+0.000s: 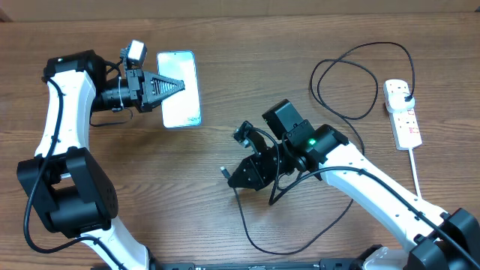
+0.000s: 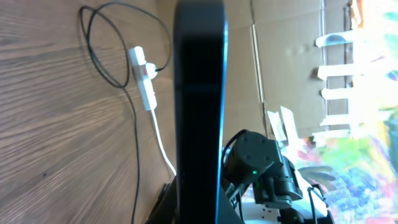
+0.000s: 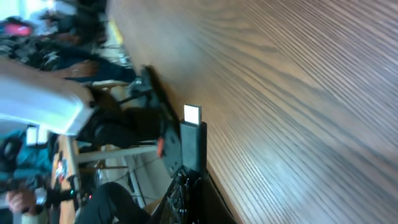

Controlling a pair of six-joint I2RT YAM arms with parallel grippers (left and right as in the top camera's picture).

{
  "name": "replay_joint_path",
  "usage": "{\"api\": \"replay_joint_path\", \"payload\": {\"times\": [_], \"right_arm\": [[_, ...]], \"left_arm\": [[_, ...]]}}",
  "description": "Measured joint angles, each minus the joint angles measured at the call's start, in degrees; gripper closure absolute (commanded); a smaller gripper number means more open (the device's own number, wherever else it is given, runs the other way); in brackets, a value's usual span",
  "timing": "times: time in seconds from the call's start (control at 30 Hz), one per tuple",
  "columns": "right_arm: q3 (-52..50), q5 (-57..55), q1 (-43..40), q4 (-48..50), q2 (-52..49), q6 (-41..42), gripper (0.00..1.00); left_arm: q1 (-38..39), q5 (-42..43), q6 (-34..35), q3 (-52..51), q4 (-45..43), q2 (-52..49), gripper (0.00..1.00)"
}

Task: Plug charger to phone and switch on socket
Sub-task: 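Raise the plug with the right gripper toward the phone's bottom port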

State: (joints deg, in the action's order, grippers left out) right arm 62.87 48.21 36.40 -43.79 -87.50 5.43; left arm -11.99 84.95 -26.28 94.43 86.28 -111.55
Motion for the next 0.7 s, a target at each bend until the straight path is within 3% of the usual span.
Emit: {"api": "replay_joint_path", "payload": {"times": [0.37,0.7], "right_arm": [[-0.3,4.3,2.7,14.4,0.0,5.0,0.96],[-0.3,4.5,3.1,7.7,0.0,7.4,0.96]], "left_arm": [[0.0,1.7,-2.8,0.0,1.6,0.0,0.95],[0.0,1.6,-2.6,0.0,1.6,0.0,0.95]]}}
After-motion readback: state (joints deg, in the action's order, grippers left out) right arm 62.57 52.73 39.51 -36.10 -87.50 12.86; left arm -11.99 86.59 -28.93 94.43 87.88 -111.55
